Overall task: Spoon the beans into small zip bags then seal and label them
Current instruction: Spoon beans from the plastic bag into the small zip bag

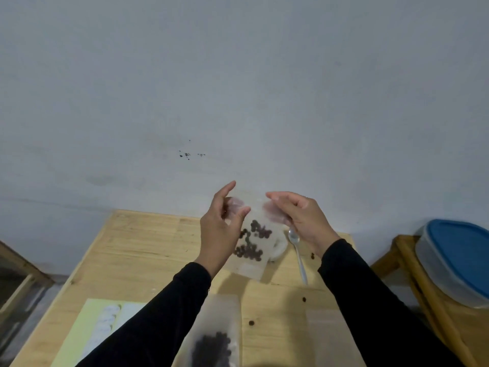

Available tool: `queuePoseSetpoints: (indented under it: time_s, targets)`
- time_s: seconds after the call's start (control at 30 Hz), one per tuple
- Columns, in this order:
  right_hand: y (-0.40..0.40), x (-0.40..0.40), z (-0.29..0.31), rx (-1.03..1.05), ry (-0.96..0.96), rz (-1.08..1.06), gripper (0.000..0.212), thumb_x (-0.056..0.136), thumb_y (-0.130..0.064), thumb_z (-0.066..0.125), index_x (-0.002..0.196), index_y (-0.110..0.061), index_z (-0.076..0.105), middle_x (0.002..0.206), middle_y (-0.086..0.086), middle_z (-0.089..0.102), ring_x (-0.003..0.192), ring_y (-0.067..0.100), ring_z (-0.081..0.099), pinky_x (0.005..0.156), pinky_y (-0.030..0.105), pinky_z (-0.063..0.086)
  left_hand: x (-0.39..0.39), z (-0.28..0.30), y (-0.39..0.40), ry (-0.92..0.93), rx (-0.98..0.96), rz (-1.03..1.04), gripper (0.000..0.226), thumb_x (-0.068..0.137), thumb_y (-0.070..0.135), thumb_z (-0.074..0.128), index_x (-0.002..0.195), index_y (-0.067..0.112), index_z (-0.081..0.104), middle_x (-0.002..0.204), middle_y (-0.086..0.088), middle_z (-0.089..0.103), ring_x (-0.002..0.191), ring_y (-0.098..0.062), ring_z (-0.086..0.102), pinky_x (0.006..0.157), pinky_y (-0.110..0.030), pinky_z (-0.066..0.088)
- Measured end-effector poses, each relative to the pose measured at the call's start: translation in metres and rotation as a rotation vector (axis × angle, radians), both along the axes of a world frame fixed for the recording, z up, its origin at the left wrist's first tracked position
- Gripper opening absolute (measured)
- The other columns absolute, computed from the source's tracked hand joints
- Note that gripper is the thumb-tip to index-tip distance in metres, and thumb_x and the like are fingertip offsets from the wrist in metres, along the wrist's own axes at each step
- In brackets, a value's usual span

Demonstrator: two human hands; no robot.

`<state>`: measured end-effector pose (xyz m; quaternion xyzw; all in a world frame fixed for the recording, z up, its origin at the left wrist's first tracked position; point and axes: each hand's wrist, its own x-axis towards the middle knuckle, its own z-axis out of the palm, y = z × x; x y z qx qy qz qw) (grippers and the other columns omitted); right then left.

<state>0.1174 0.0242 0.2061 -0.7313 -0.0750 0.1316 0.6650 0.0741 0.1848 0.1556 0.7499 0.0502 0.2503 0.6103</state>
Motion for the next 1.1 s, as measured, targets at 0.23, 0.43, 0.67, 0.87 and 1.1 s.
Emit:
queuePoseSetpoints:
  time_s: [0.23, 0.43, 0.67, 0.87, 1.1]
  targets:
    - [0.0, -0.016, -0.003, 0.045, -0.161, -0.088, 0.017, 0.082, 0.0, 0.066, 0.094, -0.013, 0.067, 0.093, 0.009, 0.071, 0.086, 0.019, 0.066, 0.079, 0.025, 0.053, -0.01, 0.01, 0.004, 0.012, -0.183, 0.043, 0.026, 0.093, 0.016, 0.058, 0.114, 0.031, 0.056, 0.073, 0.005, 0.055, 0.058, 0.0, 0.045, 0.055, -0.009, 0.041]
    - [0.005, -0.016, 0.002, -0.08, -0.194, -0.05, 0.017, 0.083, 0.0, 0.064, 0.086, -0.014, 0.072, 0.087, 0.003, 0.071, 0.079, 0.01, 0.064, 0.076, 0.016, 0.052, -0.017, 0.016, 0.007, 0.025, -0.209, 0.006, 0.017, 0.092, 0.011, 0.058, 0.098, 0.024, 0.067, 0.077, -0.014, 0.056, 0.068, -0.014, 0.049, 0.051, -0.008, 0.043]
    - [0.009, -0.017, 0.006, -0.101, -0.18, -0.043, 0.017, 0.081, 0.0, 0.068, 0.083, -0.016, 0.074, 0.086, 0.004, 0.073, 0.081, 0.014, 0.064, 0.079, 0.02, 0.054, -0.021, 0.018, 0.029, 0.124, -0.293, -0.127, 0.018, 0.086, 0.013, 0.067, 0.089, 0.029, 0.073, 0.088, 0.005, 0.073, 0.084, -0.009, 0.067, 0.075, -0.017, 0.051]
    - [0.026, -0.02, 0.005, -0.132, -0.239, -0.101, 0.023, 0.08, 0.001, 0.068, 0.073, -0.02, 0.072, 0.079, -0.001, 0.071, 0.077, 0.008, 0.064, 0.076, 0.021, 0.052, -0.028, 0.019, 0.036, 0.072, -0.22, -0.065, 0.021, 0.084, 0.011, 0.07, 0.083, 0.032, 0.073, 0.081, 0.005, 0.073, 0.081, -0.014, 0.069, 0.077, -0.022, 0.053]
    - [0.041, -0.031, -0.002, -0.1, -0.166, 0.003, 0.014, 0.082, -0.007, 0.069, 0.084, -0.02, 0.074, 0.086, 0.003, 0.07, 0.076, 0.013, 0.06, 0.077, 0.022, 0.052, -0.034, 0.015, 0.045, 0.061, -0.199, -0.031, 0.014, 0.088, 0.014, 0.065, 0.091, 0.027, 0.072, 0.083, 0.01, 0.072, 0.083, -0.012, 0.068, 0.08, -0.026, 0.054]
